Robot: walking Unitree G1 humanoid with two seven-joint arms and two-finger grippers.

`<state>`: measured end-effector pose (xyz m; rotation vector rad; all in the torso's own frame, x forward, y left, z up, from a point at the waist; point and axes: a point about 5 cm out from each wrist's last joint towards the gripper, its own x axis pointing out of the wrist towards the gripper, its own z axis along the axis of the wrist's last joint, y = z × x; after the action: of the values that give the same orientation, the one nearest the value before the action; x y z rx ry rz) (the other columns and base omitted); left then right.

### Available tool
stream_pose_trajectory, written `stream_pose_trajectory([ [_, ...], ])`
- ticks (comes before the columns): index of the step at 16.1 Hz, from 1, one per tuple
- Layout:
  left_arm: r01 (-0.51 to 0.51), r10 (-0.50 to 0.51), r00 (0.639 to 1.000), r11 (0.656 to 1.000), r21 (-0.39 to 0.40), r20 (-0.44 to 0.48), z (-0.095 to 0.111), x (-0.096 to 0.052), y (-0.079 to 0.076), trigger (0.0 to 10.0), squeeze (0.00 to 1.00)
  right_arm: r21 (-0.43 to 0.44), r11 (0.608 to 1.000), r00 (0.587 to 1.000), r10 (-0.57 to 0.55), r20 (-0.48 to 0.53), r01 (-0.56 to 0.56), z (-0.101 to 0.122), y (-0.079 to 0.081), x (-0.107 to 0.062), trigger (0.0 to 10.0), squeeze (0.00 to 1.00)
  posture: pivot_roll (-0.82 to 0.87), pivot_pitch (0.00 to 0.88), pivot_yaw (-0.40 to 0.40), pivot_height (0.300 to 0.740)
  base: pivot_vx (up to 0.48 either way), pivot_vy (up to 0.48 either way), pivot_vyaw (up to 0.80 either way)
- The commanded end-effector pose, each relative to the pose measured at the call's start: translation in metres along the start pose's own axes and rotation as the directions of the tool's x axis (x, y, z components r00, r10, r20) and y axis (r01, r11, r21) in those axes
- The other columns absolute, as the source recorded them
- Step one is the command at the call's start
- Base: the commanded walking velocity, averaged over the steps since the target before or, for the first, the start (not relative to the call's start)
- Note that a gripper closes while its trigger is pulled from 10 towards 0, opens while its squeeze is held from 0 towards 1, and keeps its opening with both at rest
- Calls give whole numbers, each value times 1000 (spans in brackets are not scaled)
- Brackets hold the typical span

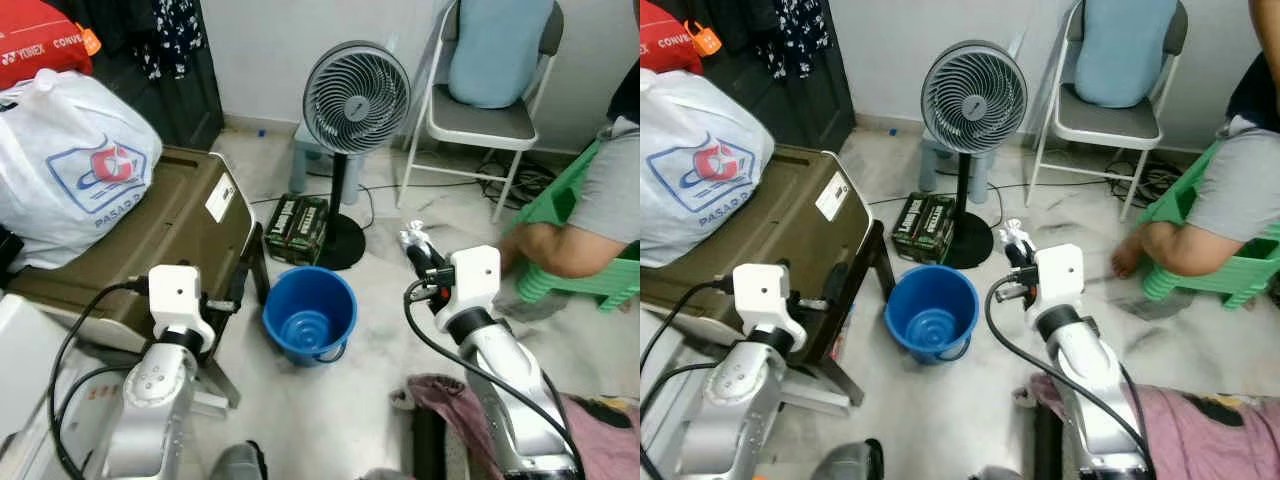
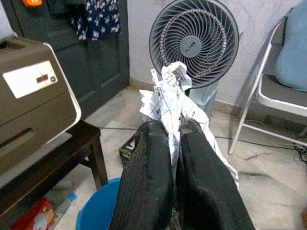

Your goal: Clean up the room

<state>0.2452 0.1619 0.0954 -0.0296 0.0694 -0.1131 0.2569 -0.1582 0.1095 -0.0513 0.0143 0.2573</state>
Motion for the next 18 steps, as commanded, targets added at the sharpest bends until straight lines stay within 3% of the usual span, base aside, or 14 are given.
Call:
stream_pose_trajectory([
  [1,-10,10,1000,1000,-1,-6,-1,-3,2,10000,0,-7,1000,1000,10,18,-10,4,2,2,10000,0,-21,95,-43,740,0,0,800],
  [6,1,-1,1000,1000,-7,-5,-1,-3,1,10000,0,-2,1000,1000,5,15,-5,3,1,1,10000,0,-26,99,-44,740,0,0,114],
  [18,9,-9,1000,1000,-13,-1,0,-3,0,10000,0,4,1000,1000,2,13,-2,3,0,2,10000,0,-27,101,-45,740,307,0,0],
])
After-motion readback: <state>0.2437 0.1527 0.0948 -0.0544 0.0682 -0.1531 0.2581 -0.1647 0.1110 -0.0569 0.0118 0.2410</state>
